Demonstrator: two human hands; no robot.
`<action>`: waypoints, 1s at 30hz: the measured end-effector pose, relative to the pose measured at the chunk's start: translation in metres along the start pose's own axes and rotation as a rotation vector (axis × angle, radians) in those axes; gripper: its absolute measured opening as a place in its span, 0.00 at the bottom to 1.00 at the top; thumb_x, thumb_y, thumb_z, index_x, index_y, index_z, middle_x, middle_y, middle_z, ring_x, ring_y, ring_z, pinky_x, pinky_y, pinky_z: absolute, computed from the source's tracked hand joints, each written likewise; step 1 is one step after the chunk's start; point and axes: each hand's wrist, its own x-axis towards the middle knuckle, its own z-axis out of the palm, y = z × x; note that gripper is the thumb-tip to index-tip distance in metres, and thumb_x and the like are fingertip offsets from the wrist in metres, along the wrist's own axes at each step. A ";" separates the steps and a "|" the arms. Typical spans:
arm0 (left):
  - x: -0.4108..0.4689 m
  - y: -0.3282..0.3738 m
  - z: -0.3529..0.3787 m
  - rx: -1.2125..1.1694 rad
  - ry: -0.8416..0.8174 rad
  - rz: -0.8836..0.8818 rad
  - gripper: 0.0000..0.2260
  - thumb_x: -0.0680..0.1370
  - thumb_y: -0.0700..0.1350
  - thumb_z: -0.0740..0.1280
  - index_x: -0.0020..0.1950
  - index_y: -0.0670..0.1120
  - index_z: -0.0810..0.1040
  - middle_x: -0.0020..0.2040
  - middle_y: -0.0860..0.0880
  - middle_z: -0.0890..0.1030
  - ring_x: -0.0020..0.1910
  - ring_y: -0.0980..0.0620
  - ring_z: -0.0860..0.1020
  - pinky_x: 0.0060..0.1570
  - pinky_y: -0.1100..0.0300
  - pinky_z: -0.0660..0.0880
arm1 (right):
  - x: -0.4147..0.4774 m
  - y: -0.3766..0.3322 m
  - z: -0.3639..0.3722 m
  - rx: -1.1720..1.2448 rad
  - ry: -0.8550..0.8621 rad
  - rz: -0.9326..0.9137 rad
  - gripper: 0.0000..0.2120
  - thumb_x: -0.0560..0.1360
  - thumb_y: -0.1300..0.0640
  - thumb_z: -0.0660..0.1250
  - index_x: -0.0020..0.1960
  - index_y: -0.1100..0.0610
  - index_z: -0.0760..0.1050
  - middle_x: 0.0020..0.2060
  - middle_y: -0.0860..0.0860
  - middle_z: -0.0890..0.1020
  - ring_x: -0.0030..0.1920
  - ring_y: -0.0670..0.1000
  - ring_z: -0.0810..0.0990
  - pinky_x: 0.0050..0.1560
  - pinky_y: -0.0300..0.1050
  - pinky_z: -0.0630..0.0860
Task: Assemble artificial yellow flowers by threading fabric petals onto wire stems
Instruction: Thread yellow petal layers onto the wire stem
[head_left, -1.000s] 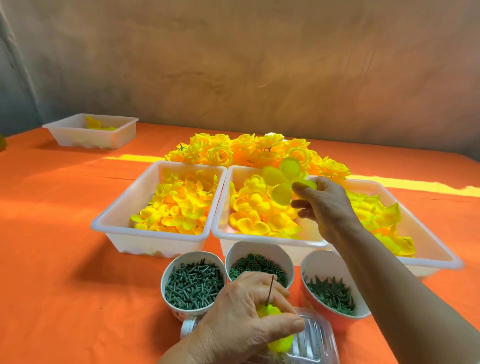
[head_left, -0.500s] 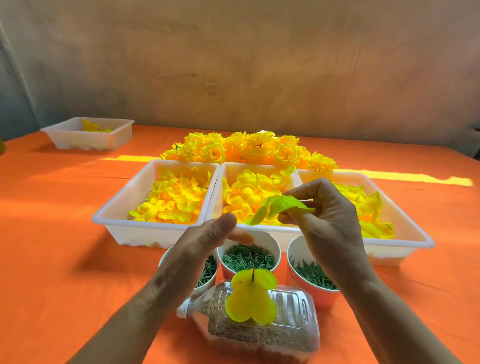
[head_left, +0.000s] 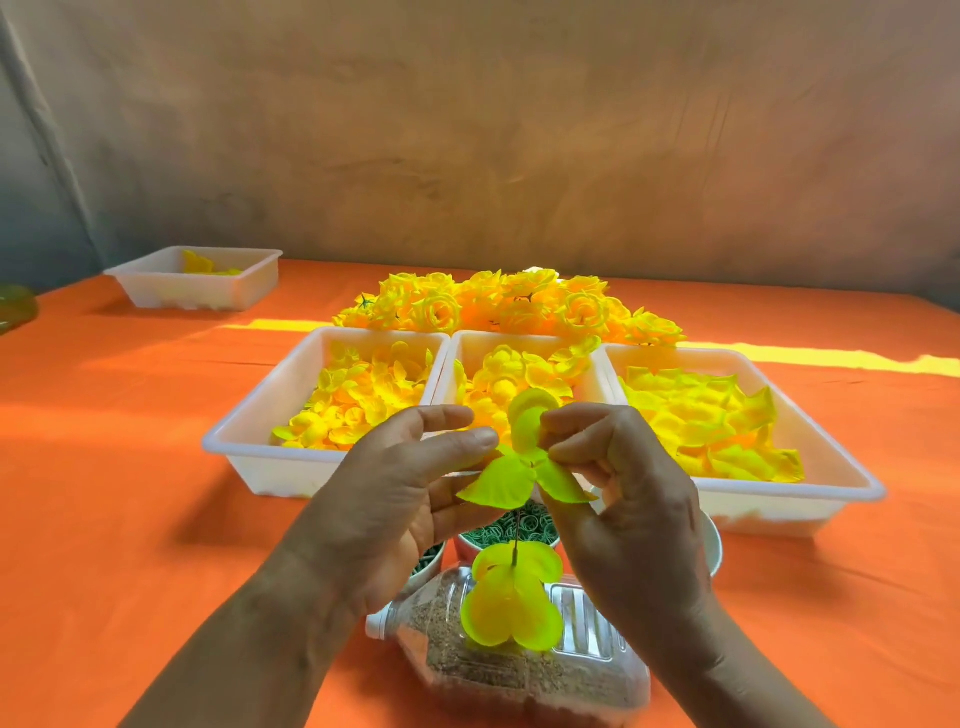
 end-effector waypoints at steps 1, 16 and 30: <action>0.001 -0.001 0.001 -0.026 0.017 0.012 0.28 0.61 0.40 0.75 0.60 0.41 0.75 0.40 0.43 0.85 0.36 0.46 0.85 0.34 0.54 0.83 | -0.002 0.000 -0.001 -0.025 -0.017 -0.018 0.06 0.71 0.63 0.71 0.43 0.60 0.74 0.50 0.49 0.80 0.53 0.49 0.81 0.47 0.50 0.80; 0.003 -0.008 -0.001 0.185 0.099 0.240 0.25 0.70 0.30 0.71 0.51 0.61 0.81 0.42 0.43 0.80 0.41 0.46 0.81 0.45 0.46 0.77 | -0.006 -0.006 -0.021 0.491 -0.178 0.397 0.11 0.70 0.63 0.66 0.52 0.55 0.74 0.55 0.49 0.80 0.52 0.51 0.83 0.46 0.38 0.77; -0.003 -0.010 0.001 0.247 -0.027 0.131 0.09 0.70 0.35 0.71 0.42 0.48 0.87 0.43 0.40 0.83 0.37 0.47 0.81 0.33 0.57 0.78 | 0.005 -0.009 -0.017 0.640 -0.140 0.812 0.13 0.61 0.58 0.74 0.45 0.53 0.79 0.38 0.54 0.83 0.38 0.57 0.78 0.43 0.55 0.71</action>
